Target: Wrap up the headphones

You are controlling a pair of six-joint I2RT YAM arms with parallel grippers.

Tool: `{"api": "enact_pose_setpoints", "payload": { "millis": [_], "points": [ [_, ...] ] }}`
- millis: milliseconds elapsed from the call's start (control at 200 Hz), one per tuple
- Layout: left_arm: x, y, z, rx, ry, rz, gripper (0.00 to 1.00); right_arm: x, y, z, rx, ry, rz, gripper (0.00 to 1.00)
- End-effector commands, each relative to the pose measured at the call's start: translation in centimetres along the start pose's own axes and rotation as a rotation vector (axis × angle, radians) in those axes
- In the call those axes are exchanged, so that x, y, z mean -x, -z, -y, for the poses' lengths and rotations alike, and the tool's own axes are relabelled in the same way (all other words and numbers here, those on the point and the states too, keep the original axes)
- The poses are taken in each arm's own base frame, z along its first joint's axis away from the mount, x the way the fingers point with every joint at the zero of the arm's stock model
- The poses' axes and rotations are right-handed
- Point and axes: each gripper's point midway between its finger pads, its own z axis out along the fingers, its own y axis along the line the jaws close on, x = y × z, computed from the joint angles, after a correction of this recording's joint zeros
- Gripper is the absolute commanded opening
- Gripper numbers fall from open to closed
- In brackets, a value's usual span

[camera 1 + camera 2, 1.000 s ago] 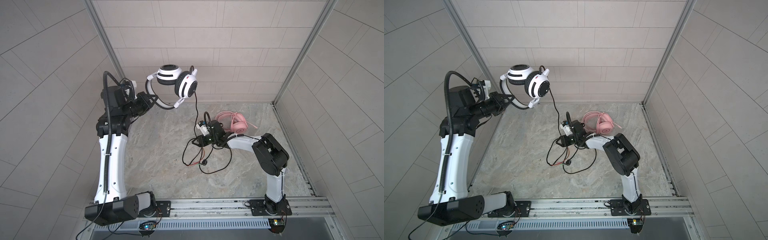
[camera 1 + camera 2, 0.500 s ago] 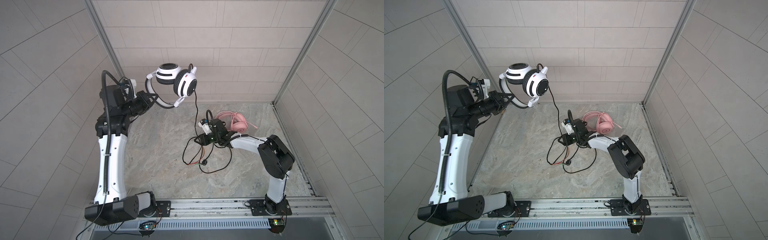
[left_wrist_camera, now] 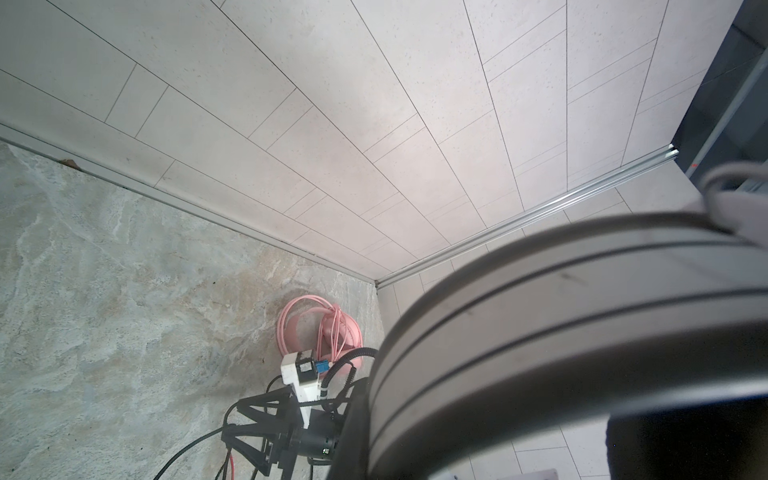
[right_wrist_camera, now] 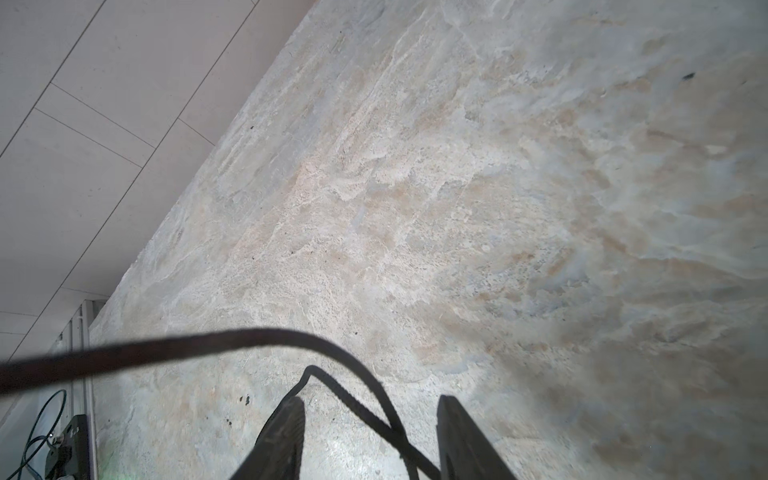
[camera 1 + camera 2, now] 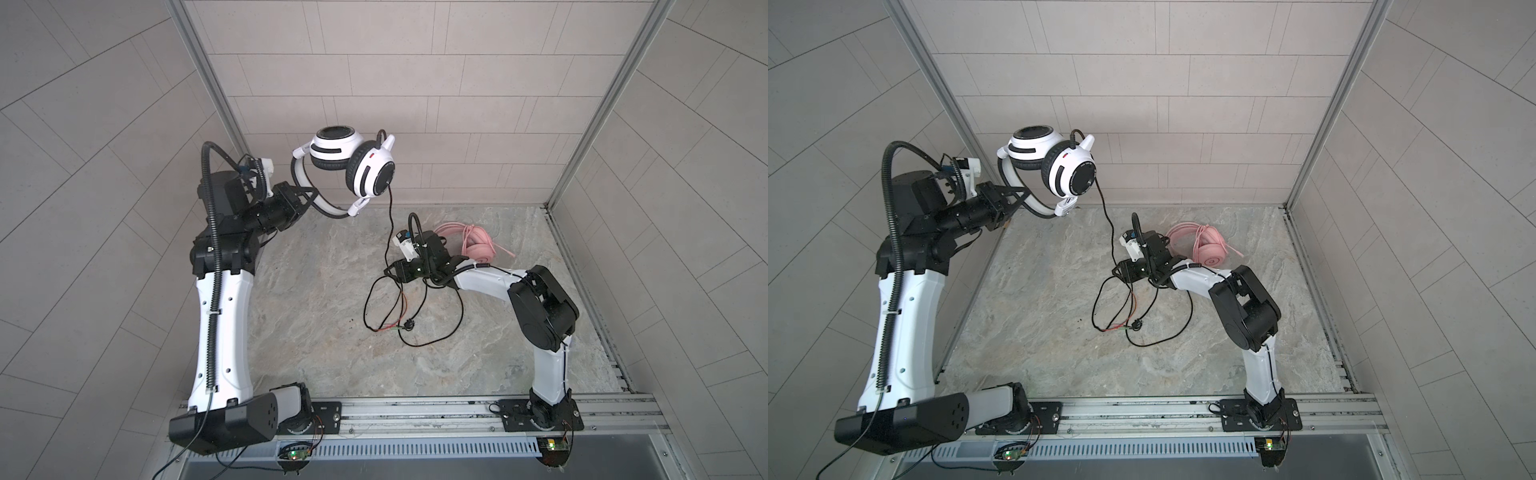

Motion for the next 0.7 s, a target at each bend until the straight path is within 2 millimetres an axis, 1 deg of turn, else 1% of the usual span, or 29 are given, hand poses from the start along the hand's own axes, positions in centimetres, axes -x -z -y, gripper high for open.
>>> {"api": "enact_pose_setpoints", "payload": {
  "millis": [0,115,175,180,190,200,240,265,300,365,465,550,555,560,575,580,585,595,610,625,630,641,646,656,661,671,681,686,696],
  "points": [
    [0.6,1.5,3.1,-0.086,-0.051,0.040,0.00,1.2,-0.8,0.0,0.012,0.005,0.006,0.52],
    [0.5,1.4,3.2,-0.096,-0.044,0.030,0.00,1.9,-1.7,0.0,0.028,-0.007,0.020,0.45],
    [0.3,1.5,3.4,-0.104,-0.040,0.024,0.00,2.3,-2.0,-0.3,0.048,-0.015,0.027,0.32],
    [0.3,1.5,3.4,-0.105,-0.042,0.025,0.00,2.3,-2.0,-0.3,0.048,-0.015,0.027,0.32],
    [0.3,1.5,3.4,-0.104,-0.040,0.024,0.00,2.4,-2.1,-0.3,0.050,-0.018,0.029,0.28],
    [0.3,1.5,3.4,-0.104,-0.042,0.025,0.00,2.4,-2.1,-0.3,0.050,-0.019,0.029,0.27],
    [0.3,1.6,3.4,-0.103,-0.042,0.027,0.00,2.6,-2.0,-0.4,0.050,-0.023,0.033,0.16],
    [0.4,1.6,3.3,-0.101,-0.042,0.030,0.00,2.8,-1.9,-0.5,0.051,-0.022,0.033,0.12],
    [0.4,1.6,3.1,-0.095,-0.042,0.031,0.00,3.1,-1.5,-0.5,0.046,-0.015,0.038,0.08],
    [0.3,1.4,2.2,-0.076,-0.033,0.035,0.00,3.8,-0.3,-0.4,0.021,0.007,0.054,0.04],
    [0.0,0.4,-0.1,-0.034,-0.003,0.025,0.00,6.0,2.9,0.0,-0.017,0.030,0.098,0.04],
    [-0.3,-0.4,-1.8,-0.029,0.023,0.013,0.00,8.2,6.7,0.6,-0.047,0.034,0.163,0.04],
    [-0.3,-0.4,-1.9,-0.030,0.025,0.015,0.00,8.7,7.4,0.5,-0.049,0.036,0.176,0.04],
    [-0.2,-0.5,-2.0,-0.030,0.028,0.016,0.00,8.7,7.4,0.5,-0.049,0.036,0.176,0.04],
    [-0.2,-0.6,-2.4,-0.032,0.041,0.015,0.00,9.2,8.6,0.6,-0.057,0.036,0.196,0.04],
    [-0.1,-0.6,-2.3,-0.036,0.040,0.017,0.00,9.2,8.6,0.6,-0.057,0.036,0.196,0.04],
    [-0.1,-0.6,-2.4,-0.038,0.042,0.020,0.00,9.5,9.2,0.6,-0.061,0.037,0.207,0.04],
    [-0.1,-0.7,-2.6,-0.042,0.049,0.021,0.00,9.6,9.5,0.7,-0.064,0.036,0.210,0.04],
    [0.1,-0.8,-2.7,-0.048,0.055,0.027,0.00,10.1,10.7,0.8,-0.074,0.035,0.230,0.03],
    [0.2,-0.8,-2.9,-0.054,0.060,0.032,0.00,10.3,11.3,1.0,-0.081,0.033,0.238,0.03],
    [0.3,-0.8,-2.9,-0.056,0.063,0.035,0.00,10.5,11.9,1.0,-0.085,0.033,0.246,0.03],
    [0.4,-0.8,-3.1,-0.058,0.069,0.039,0.00,10.5,12.1,1.1,-0.089,0.031,0.247,0.03],
    [0.4,-0.8,-3.2,-0.059,0.073,0.039,0.00,10.8,12.8,1.2,-0.094,0.032,0.258,0.03],
    [0.5,-0.8,-3.3,-0.060,0.079,0.042,0.00,11.0,13.4,1.2,-0.099,0.031,0.268,0.03],
    [0.6,-0.8,-3.3,-0.062,0.078,0.046,0.00,11.0,13.4,1.2,-0.099,0.031,0.268,0.03],
    [0.7,-0.8,-3.5,-0.063,0.086,0.050,0.00,11.3,14.5,1.3,-0.109,0.030,0.284,0.03],
    [0.8,-0.8,-3.7,-0.063,0.089,0.054,0.00,11.4,14.8,1.4,-0.112,0.028,0.287,0.04],
    [0.8,-0.8,-3.7,-0.064,0.090,0.056,0.00,11.6,15.4,1.4,-0.119,0.029,0.298,0.04],
    [0.9,-0.8,-3.8,-0.062,0.094,0.059,0.00,11.7,15.8,1.5,-0.123,0.027,0.303,0.04]
  ]
}}
